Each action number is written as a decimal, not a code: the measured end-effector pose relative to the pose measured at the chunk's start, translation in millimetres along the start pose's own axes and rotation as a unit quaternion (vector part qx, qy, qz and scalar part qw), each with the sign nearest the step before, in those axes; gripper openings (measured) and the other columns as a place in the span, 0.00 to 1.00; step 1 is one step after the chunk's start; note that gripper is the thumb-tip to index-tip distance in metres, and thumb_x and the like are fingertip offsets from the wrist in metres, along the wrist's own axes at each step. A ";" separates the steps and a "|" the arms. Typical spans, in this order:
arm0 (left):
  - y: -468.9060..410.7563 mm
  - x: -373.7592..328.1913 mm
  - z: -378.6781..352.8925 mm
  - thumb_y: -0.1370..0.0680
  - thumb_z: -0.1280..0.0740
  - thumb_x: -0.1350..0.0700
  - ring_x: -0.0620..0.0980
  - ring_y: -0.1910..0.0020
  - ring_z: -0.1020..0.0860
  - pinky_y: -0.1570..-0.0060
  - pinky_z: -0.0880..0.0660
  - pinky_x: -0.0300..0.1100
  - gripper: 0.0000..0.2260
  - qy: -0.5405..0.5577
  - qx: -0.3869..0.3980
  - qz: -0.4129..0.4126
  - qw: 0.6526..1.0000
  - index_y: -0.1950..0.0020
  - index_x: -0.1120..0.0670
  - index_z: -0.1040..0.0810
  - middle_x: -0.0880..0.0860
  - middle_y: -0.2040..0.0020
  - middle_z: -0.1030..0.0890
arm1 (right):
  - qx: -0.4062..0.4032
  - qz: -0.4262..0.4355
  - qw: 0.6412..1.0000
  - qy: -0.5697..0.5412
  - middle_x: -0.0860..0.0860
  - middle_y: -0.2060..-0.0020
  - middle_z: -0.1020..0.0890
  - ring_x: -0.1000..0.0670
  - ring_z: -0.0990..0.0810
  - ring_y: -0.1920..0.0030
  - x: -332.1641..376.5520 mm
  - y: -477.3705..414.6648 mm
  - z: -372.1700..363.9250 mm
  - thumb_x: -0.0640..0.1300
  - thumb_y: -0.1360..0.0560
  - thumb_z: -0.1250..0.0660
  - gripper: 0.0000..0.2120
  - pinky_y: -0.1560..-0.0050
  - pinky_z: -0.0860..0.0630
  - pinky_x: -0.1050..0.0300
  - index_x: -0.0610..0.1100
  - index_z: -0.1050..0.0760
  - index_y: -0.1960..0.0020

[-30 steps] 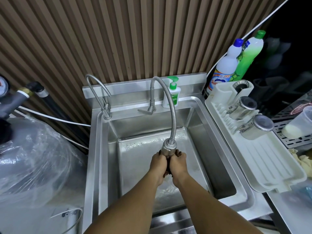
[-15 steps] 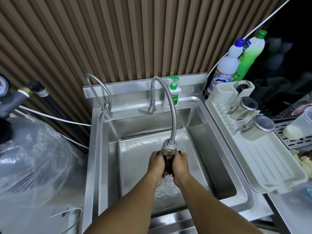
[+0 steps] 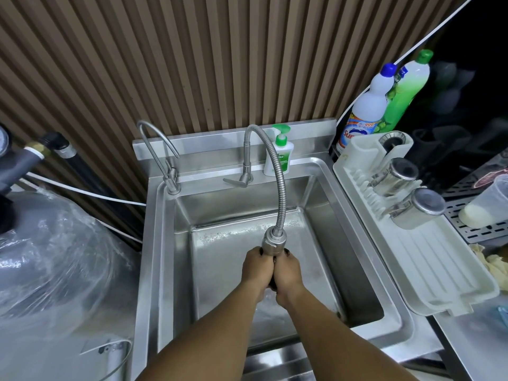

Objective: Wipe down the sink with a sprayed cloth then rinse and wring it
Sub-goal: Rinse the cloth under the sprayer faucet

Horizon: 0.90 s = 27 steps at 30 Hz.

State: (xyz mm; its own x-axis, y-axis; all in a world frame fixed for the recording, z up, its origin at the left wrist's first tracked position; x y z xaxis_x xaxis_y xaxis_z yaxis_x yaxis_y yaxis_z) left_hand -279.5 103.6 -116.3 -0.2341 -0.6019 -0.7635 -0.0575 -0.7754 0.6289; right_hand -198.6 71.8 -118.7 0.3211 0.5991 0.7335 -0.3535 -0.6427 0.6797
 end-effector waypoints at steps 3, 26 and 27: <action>3.7 -1.7 0.1 0.23 0.34 0.53 0.58 0.63 0.17 0.64 0.21 0.48 0.11 0.017 -0.003 0.008 1.000 0.60 0.58 0.19 0.58 0.64 0.16 | -0.004 -0.005 1.000 0.004 0.50 0.77 0.31 0.53 0.35 0.79 -1.3 -0.2 0.3 0.40 0.23 0.40 0.07 0.79 0.37 0.64 0.41 0.32 0.60; -5.8 13.8 11.0 0.24 0.27 0.58 0.61 0.51 0.15 0.56 0.19 0.52 0.09 0.158 0.063 0.053 0.984 0.45 0.58 0.18 0.58 0.53 0.13 | 0.000 -0.018 0.996 -0.092 0.42 0.55 0.15 0.45 0.17 0.57 -8.5 -14.3 27.2 0.40 0.22 0.33 0.06 0.61 0.23 0.52 0.40 0.22 0.47; -4.9 14.0 11.5 0.24 0.28 0.59 0.62 0.51 0.16 0.55 0.20 0.53 0.07 0.160 0.062 0.054 0.984 0.47 0.58 0.17 0.59 0.53 0.14 | 0.002 -0.019 0.996 -0.089 0.43 0.57 0.16 0.47 0.19 0.60 -8.4 -13.4 27.0 0.40 0.21 0.35 0.04 0.64 0.26 0.54 0.41 0.22 0.49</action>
State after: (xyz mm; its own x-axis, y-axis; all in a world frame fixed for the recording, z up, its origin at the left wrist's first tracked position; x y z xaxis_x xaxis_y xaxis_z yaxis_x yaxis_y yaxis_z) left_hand -293.7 101.1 -128.3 0.0717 -0.7242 -0.6859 -0.1724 -0.6863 0.7066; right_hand -172.9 62.5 -133.8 0.4849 0.5289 0.6965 -0.3355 -0.6230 0.7067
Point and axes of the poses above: each hand's wrist, its own y-axis away from the middle knuckle, its own z-axis out of the back of the hand, x = y × z, the point moved 6 cm from there along -y, towards the middle knuckle
